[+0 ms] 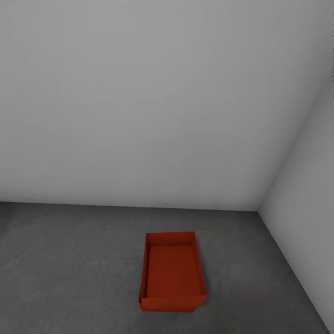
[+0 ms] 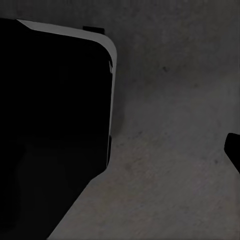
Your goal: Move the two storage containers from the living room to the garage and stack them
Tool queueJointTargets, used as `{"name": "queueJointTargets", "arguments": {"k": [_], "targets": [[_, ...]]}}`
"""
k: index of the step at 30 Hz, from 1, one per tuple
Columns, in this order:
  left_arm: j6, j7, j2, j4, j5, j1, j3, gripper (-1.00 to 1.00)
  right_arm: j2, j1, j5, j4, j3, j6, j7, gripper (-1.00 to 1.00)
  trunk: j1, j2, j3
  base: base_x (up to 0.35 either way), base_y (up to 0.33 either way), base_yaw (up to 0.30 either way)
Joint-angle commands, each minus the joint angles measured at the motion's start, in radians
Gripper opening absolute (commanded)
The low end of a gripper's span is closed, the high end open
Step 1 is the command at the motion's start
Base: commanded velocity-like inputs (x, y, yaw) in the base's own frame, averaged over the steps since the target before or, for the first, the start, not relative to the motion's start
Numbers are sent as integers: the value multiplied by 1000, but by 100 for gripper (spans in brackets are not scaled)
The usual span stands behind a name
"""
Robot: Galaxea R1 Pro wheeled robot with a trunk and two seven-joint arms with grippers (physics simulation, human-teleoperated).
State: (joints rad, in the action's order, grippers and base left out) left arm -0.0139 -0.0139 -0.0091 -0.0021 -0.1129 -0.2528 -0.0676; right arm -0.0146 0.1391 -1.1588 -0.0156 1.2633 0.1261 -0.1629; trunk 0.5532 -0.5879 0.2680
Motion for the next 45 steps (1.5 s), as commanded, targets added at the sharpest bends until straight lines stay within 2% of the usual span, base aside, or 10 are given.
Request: {"name": "queueJointTargets", "arguments": {"k": [1, 45], "targets": [[-1, -1, 0, 1, -7, 0, -6, 100, -1, 0, -9, -1, 8, 3, -1, 100, 0, -1, 0, 0, 0, 0], [5, -2, -1, 1, -7, -1, -6, 100, -2, 0, -9, -2, 8, 3, -1, 100, 0, -1, -70, 0, 0, 0]]}}
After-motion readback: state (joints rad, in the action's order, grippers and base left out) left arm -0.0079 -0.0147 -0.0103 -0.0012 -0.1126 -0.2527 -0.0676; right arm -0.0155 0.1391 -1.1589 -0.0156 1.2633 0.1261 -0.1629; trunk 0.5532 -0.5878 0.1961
